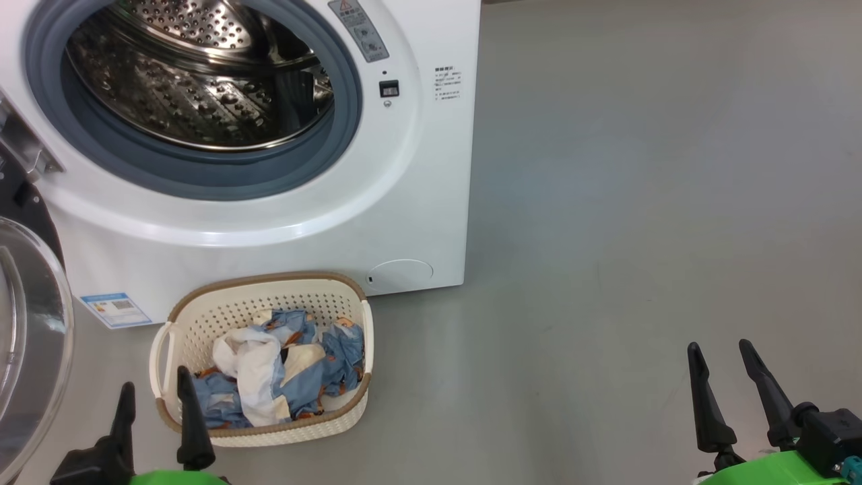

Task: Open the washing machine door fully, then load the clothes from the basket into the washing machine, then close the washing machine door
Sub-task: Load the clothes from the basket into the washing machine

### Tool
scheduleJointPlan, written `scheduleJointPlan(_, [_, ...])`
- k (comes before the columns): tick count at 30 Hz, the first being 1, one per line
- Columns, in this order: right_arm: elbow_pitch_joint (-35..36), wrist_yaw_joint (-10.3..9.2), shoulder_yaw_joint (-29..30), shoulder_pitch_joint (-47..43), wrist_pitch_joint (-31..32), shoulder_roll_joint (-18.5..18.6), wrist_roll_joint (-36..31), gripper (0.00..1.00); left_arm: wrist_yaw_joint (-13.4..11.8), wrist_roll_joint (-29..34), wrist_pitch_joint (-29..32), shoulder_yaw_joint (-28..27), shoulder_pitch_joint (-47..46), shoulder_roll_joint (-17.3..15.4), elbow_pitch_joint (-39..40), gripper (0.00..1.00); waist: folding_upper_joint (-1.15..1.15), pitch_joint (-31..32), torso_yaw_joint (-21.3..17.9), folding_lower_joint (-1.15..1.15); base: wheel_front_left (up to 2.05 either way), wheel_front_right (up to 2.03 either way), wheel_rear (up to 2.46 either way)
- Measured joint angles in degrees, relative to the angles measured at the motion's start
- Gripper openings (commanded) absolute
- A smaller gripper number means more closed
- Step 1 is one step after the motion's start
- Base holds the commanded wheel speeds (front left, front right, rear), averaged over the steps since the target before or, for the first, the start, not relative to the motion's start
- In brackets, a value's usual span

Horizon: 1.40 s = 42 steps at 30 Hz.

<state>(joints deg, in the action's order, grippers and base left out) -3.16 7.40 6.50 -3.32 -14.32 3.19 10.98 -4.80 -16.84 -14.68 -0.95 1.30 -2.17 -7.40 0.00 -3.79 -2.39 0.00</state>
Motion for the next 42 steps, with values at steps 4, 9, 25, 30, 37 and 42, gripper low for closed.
scheduleJointPlan(4, [-0.09, 0.00, 0.30, -0.03, 0.01, 0.00, -0.31, 1.00, 0.00, 0.96, 0.00, 0.56, 0.01, 0.00, 0.02, 1.00, 0.00, -0.20, 0.32, 0.00, 0.00, 0.00, 0.00])
scheduleJointPlan(9, [-0.40, 0.00, 0.77, -0.05, 0.00, 0.00, -0.36, 1.00, 0.00, 1.00, 0.00, 0.78, 0.14, 0.00, 0.11, 1.00, 0.00, -0.10, 0.56, 0.00, 0.00, 0.00, 0.00])
scheduleJointPlan(25, [-1.36, 0.00, 1.31, -0.25, 0.01, 0.70, -0.92, 1.00, 0.10, 1.41, 0.00, 1.42, 3.30, -0.01, -0.13, 1.00, 0.00, 1.68, 1.89, 0.00, 0.00, 0.00, 0.00])
scheduleJointPlan(30, [-1.36, 0.00, 1.29, -0.35, 0.00, 0.74, -0.92, 1.00, 0.10, 1.41, 0.00, 1.86, 3.59, -0.01, -0.13, 1.00, 0.00, 2.00, 2.53, 0.00, 0.00, 0.00, 0.00])
scheduleJointPlan(37, [-1.36, 0.00, 1.25, -0.41, 0.01, 0.74, -0.92, 1.00, 0.53, 1.41, 0.00, 1.98, 3.79, -0.01, -0.13, 1.00, 0.00, 2.18, 3.20, 0.00, 0.00, 0.00, 0.00])
scheduleJointPlan(42, [-1.36, 0.00, 1.23, -0.41, 0.01, 0.73, -0.92, 1.00, 0.53, 1.40, 0.00, 2.09, 3.79, -0.01, -0.27, 1.00, 0.00, 2.31, 3.46, 0.00, 0.00, 0.00, 0.00])
